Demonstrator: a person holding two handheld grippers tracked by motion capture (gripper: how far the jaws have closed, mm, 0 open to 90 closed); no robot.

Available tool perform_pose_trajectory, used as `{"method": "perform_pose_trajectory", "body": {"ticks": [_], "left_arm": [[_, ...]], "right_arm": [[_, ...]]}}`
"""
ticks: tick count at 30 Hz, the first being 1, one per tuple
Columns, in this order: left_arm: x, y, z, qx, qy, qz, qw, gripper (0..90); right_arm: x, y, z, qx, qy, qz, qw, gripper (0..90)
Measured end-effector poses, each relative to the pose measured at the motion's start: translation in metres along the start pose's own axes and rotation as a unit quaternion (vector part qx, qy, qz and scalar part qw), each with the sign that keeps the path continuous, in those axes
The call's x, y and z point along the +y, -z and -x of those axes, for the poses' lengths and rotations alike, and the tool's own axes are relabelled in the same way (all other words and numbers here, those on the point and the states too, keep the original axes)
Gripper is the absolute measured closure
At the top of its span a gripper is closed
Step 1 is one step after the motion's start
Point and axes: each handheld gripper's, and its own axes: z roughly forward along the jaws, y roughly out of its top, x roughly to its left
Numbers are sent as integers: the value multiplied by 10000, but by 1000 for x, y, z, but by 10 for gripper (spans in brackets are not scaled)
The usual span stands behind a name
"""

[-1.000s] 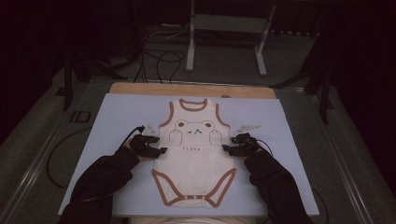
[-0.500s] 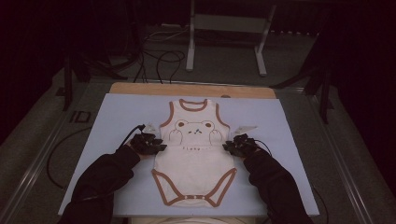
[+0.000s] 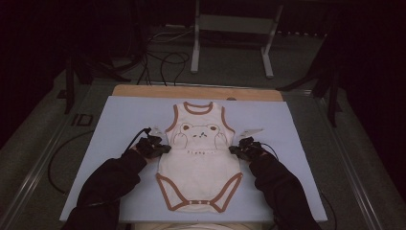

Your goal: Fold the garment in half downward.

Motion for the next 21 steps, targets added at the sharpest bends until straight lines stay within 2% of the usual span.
{"method": "perform_pose_trajectory", "body": {"ticks": [3,7,12,21], "left_arm": [[0,2,-1,-6,35,79,10000,900],[3,8,0,13,-21,113,9999,900],[6,14,1,45,-113,132,9998,900],[6,22,4,35,-131,216,9997,900]], "right_arm": [[1,4,0,-2,-5,47,10000,892],[4,10,0,0,72,122,9999,893],[6,16,0,-21,49,174,9998,892],[9,27,-3,-29,64,299,9995,893]]}}
